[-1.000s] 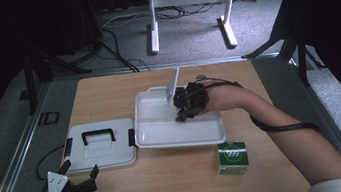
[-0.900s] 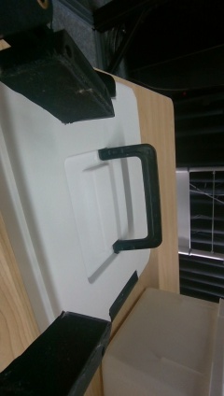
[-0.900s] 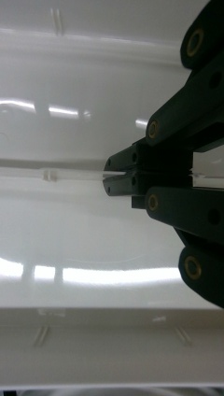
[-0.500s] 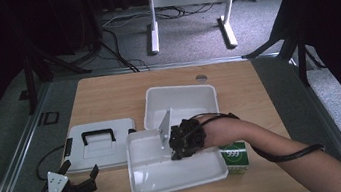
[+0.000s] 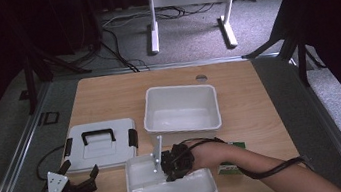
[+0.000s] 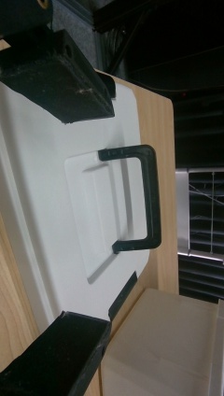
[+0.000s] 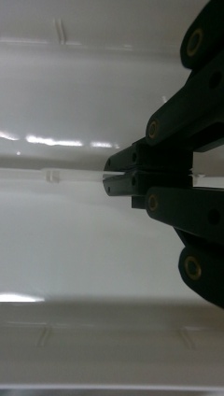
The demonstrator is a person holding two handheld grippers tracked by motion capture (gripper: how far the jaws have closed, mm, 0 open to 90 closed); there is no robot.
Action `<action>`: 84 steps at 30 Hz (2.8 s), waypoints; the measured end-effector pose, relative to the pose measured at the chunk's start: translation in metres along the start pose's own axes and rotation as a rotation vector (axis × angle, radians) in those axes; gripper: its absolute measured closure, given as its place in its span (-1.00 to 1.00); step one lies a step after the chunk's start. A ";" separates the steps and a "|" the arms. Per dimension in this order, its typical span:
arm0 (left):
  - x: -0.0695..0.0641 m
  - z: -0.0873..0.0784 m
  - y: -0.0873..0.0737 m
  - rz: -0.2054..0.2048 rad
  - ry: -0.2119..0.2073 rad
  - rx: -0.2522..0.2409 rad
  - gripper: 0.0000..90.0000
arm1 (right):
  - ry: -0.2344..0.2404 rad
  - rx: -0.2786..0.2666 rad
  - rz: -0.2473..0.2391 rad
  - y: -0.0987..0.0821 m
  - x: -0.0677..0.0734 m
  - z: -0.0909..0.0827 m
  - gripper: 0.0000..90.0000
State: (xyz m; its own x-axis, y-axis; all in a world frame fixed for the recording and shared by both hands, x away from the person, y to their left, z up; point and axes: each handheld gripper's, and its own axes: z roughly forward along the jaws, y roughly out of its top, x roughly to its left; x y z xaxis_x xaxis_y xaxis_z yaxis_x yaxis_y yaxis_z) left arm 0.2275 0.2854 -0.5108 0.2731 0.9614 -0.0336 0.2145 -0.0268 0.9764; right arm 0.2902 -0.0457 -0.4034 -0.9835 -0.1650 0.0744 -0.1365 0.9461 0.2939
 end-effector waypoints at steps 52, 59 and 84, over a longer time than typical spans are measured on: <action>0.000 0.001 0.000 -0.001 0.001 -0.002 -0.96 | -0.120 -0.132 0.168 -0.065 -0.004 -0.036 -0.21; 0.000 0.000 0.000 -0.003 0.004 -0.001 -0.96 | -0.136 -0.214 0.208 -0.113 0.021 -0.069 -0.54; 0.001 0.000 0.000 -0.025 0.017 -0.002 -0.96 | -0.251 -0.022 0.334 -0.189 0.006 -0.045 -0.78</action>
State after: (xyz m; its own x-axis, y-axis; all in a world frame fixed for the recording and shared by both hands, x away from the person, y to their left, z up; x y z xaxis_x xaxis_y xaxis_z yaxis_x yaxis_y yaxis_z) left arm 0.2276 0.2869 -0.5109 0.2521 0.9662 -0.0548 0.2190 -0.0018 0.9757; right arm 0.3152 -0.2379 -0.4153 -0.9720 0.2257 -0.0652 0.1948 0.9294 0.3135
